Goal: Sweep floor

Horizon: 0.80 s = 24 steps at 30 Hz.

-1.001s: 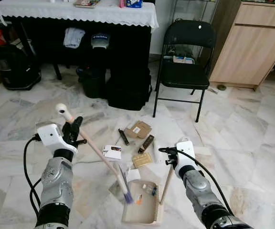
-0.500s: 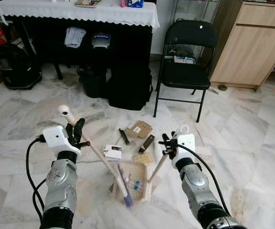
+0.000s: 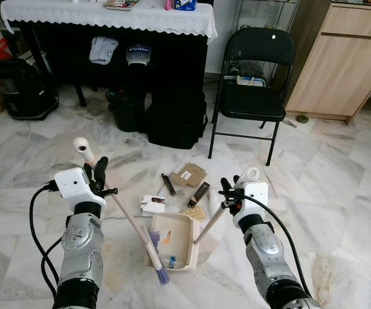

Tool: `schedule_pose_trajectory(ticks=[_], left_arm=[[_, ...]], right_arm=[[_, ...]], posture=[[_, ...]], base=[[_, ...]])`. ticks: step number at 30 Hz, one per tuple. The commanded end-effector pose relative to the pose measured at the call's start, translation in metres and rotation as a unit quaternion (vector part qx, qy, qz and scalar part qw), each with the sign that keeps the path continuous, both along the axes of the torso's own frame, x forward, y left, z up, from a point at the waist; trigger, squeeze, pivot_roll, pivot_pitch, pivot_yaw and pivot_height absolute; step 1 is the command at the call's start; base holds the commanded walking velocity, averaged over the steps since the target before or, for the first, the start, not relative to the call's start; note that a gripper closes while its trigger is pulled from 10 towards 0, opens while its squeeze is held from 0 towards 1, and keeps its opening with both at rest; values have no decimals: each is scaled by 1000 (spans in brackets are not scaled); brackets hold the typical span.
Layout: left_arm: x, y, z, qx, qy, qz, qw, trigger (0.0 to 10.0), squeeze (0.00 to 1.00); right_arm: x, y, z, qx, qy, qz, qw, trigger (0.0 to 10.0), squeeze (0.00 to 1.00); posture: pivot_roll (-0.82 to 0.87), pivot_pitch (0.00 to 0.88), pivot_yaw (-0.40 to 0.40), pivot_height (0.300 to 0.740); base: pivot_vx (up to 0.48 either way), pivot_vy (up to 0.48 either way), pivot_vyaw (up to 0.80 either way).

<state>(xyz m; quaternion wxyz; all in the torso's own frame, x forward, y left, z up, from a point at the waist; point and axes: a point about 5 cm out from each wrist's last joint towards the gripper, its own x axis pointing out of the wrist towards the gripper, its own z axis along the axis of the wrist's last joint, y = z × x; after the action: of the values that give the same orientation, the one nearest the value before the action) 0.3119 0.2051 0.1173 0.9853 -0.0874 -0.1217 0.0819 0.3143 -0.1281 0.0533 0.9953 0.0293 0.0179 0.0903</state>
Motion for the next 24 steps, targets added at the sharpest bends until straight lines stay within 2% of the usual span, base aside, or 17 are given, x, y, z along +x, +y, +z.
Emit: schedule_pose_trajectory(ticks=[1, 5, 8, 13, 18, 24], left_arm=[[6, -1, 29, 11, -58, 4, 998, 10000, 0], [8, 2, 39, 16, -77, 17, 997, 10000, 0], [10, 11, 57, 19, -107, 43, 993, 10000, 0], [12, 11, 62, 31, -110, 39, 993, 10000, 0], [9, -17, 36, 86, -58, -58, 993, 10000, 0], [6, -20, 27, 85, -46, -59, 994, 10000, 0]], right_arm=[[10, -1, 22, 20, -52, -8, 998, 10000, 0], [12, -2, 24, 22, -52, -8, 998, 10000, 0], [14, -1, 26, 25, -54, -7, 998, 10000, 0], [15, 1, 28, 26, -55, -5, 998, 10000, 0], [18, -3, 35, 19, -71, -19, 997, 10000, 0], [17, -8, 37, 13, -79, -21, 997, 10000, 0]], posture=[[25, 0, -52, 740], [27, 0, -53, 740], [28, 0, -52, 740], [31, 0, -49, 740], [16, 0, -46, 740], [12, 0, -48, 740]], base=[[0, 0, 0], [0, 0, 0], [0, 0, 0], [0, 0, 0], [0, 0, 0], [0, 0, 0]])
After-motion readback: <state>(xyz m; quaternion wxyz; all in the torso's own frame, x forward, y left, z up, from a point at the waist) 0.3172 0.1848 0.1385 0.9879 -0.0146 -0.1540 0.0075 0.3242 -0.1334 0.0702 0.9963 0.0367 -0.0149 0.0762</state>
